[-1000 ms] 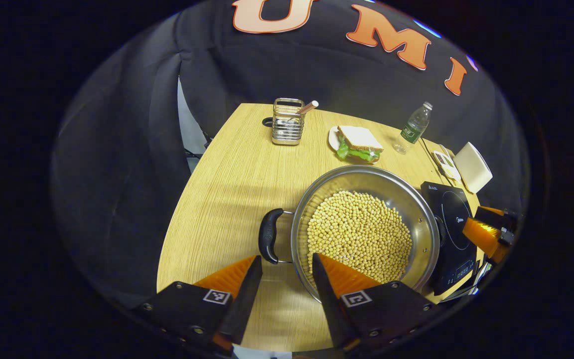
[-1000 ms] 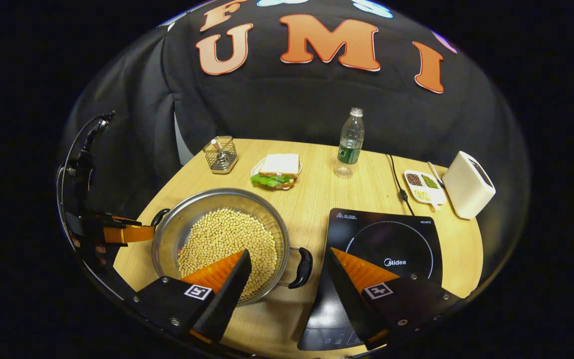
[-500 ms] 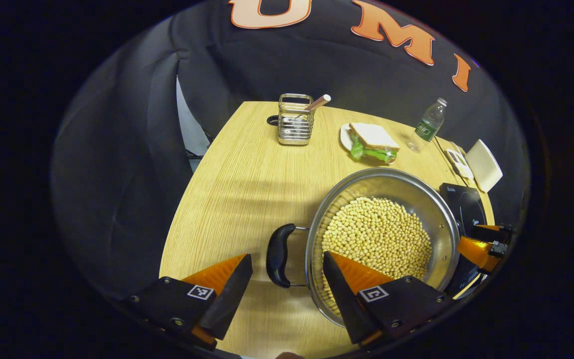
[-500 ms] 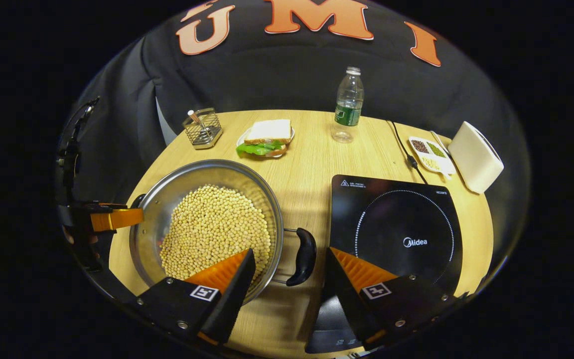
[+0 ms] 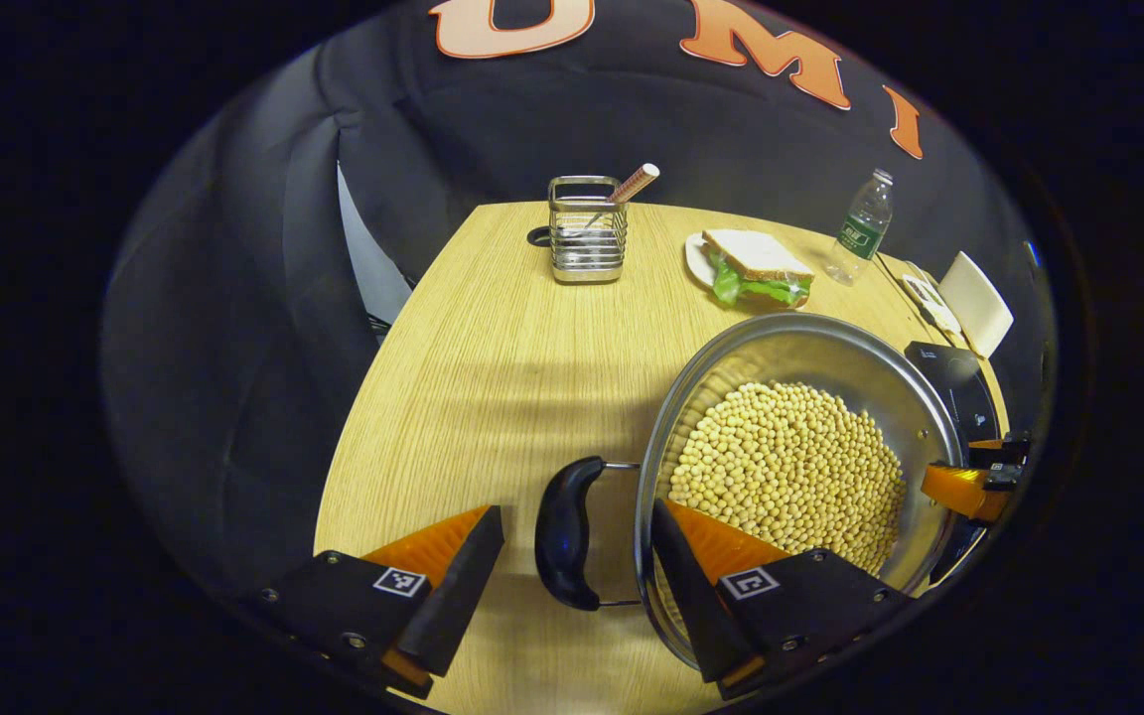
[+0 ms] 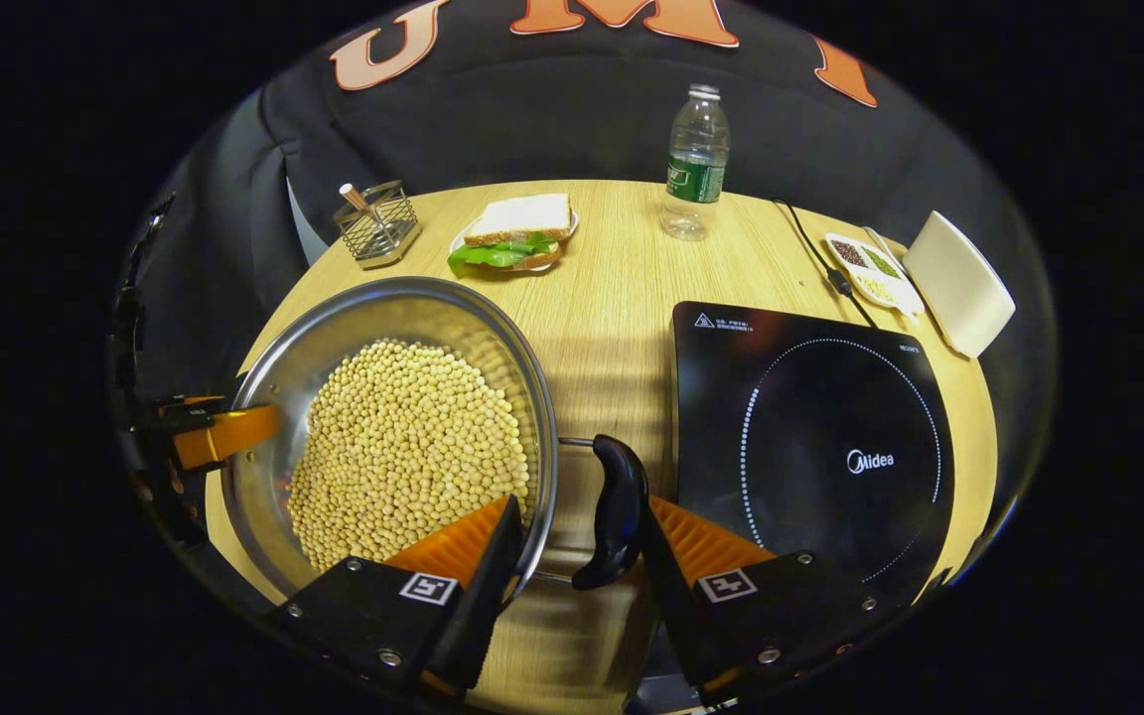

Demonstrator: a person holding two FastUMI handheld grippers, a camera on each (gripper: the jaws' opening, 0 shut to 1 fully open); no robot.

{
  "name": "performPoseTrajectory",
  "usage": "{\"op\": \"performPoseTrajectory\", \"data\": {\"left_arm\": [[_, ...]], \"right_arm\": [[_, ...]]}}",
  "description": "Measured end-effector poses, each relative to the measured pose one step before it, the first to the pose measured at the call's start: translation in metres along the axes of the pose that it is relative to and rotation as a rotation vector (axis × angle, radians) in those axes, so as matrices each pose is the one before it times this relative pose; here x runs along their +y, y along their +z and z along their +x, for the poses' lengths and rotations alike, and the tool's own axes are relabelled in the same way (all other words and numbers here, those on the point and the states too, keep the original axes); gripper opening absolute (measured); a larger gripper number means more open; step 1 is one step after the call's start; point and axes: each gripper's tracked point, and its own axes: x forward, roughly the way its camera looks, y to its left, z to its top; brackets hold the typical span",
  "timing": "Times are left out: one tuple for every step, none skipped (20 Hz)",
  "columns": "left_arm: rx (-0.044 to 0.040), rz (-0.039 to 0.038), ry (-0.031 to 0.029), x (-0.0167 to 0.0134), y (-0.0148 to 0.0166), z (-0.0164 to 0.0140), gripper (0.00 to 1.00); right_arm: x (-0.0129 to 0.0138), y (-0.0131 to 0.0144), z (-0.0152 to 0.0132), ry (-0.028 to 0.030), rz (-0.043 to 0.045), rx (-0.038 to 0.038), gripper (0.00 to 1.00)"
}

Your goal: First push the handle of the pot to place it horizontally, then grasp the pot with both hands and set it on the induction cooktop.

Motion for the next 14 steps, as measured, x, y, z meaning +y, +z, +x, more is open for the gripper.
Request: {"op": "performPoseTrajectory", "data": {"left_arm": [[-0.00294,-0.00032,-0.00369,0.00028,-0.00036,0.00117,0.92],[-0.00723,-0.00202,-0.00719,0.00051,0.00018,0.00327,0.9],[0.00036,-0.00027,-0.01643,-0.00246,0.00093,0.00325,0.9],[-0.00312,0.00421,-0.01382,-0.00259,0.00005,0.00197,0.89],[0.00134,0.00877,-0.00728,-0.00154,-0.00013,0.00123,0.86],[-0.00376,0.00181,-0.0096,-0.00386,0.00114,0.00155,0.81],[0.00418,0.00251,-0.00386,-0.00325,-0.00069,0.00202,0.79],[0.00763,0.0026,0.00478,-0.00002,-0.00382,0.00204,0.71],[-0.0139,0.00361,0.00153,0.00049,0.00415,0.00046,0.67],[-0.01396,0.00149,-0.00243,-0.00026,0.00198,0.0023,0.66],[-0.001,0.0031,-0.00754,0.0002,-0.00005,-0.0001,0.68],[-0.00715,-0.00148,-0.00853,0.00053,-0.00031,-0.00059,0.66],[0.00109,-0.00767,-0.00841,-0.00017,-0.00121,0.0004,0.64],[0.01095,-0.00088,-0.00995,-0.00078,-0.00419,0.00033,0.65]], "right_arm": [[0.0005,0.00088,0.00193,0.00214,0.00483,0.00252,0.73],[0.00005,-0.0013,0.00045,0.0034,0.00268,0.00454,0.71],[0.00023,-0.00005,0.00123,0.00565,0.0026,0.00716,0.71],[0.00061,-0.00263,0.00129,0.00817,0.00173,0.01337,0.71],[0.00041,-0.00087,0.00167,0.00702,0.00709,0.01014,0.71],[-0.00021,0.00006,0.00087,0.00148,0.00768,0.00266,0.71],[0.00015,0.00071,0.00114,-0.00085,0.00386,-0.00048,0.7],[-0.00018,-0.00047,-0.00049,-0.00144,-0.00071,-0.00434,0.69],[0.00024,-0.00109,0.00021,-0.00101,-0.00204,-0.00152,0.69],[0.00079,-0.00037,-0.00089,0.00027,0.00431,-0.00126,0.69],[0.00084,-0.00137,-0.00005,0.00266,0.0067,0.00244,0.65],[-0.00016,-0.00012,-0.0003,0.00372,0.00666,0.00274,0.69],[-0.00001,-0.00076,0.00012,0.00639,0.01128,0.00247,0.69],[0.00061,0.00035,0.00047,0.00649,0.01224,0.00135,0.67]]}}
